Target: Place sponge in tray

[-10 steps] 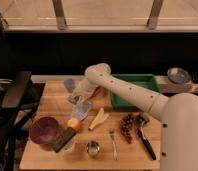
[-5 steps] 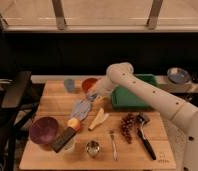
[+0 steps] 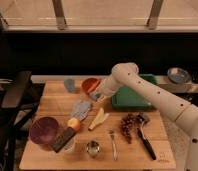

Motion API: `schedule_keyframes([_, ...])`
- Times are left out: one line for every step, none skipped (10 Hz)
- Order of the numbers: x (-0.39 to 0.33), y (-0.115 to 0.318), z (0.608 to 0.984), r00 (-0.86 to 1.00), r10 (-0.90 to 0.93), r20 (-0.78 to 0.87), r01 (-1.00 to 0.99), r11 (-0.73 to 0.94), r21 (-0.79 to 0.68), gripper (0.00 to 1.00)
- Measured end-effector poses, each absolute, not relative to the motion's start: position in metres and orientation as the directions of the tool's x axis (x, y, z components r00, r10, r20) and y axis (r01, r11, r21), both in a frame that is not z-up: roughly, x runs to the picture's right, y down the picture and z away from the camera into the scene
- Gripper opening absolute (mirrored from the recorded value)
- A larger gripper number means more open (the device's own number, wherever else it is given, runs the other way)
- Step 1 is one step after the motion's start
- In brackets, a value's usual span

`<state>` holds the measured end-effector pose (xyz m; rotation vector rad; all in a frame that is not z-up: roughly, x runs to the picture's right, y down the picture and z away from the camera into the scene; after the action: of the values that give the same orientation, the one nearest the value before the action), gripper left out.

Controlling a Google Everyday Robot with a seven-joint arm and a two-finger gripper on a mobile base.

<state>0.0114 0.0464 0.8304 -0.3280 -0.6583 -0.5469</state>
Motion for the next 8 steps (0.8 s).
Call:
schedule_keyframes([0.01, 0.046, 0.83, 0.657, -0.374, 0.655, 0.576, 0.81, -0.115, 0.0])
schedule_keyframes([0.011, 0.046, 0.831, 0.658, -0.374, 0.654, 0.575, 0.81, -0.116, 0.0])
schedule_keyframes([0.013, 0.045, 0.831, 0.668, -0.373, 0.645, 0.57, 0.813, -0.12, 0.0])
schedule_keyframes([0.019, 0.039, 0.828, 0.689, -0.376, 0.62, 0.559, 0.82, -0.124, 0.0])
schedule_keyframes([0.031, 0.029, 0.822, 0.715, -0.375, 0.59, 0.542, 0.831, -0.128, 0.0])
schedule_keyframes([0.051, 0.018, 0.814, 0.746, -0.37, 0.554, 0.516, 0.846, -0.13, 0.0])
schedule_keyframes([0.071, 0.012, 0.809, 0.769, -0.359, 0.529, 0.494, 0.859, -0.134, 0.0])
schedule_keyframes([0.093, 0.007, 0.805, 0.793, -0.343, 0.504, 0.466, 0.874, -0.139, 0.01])
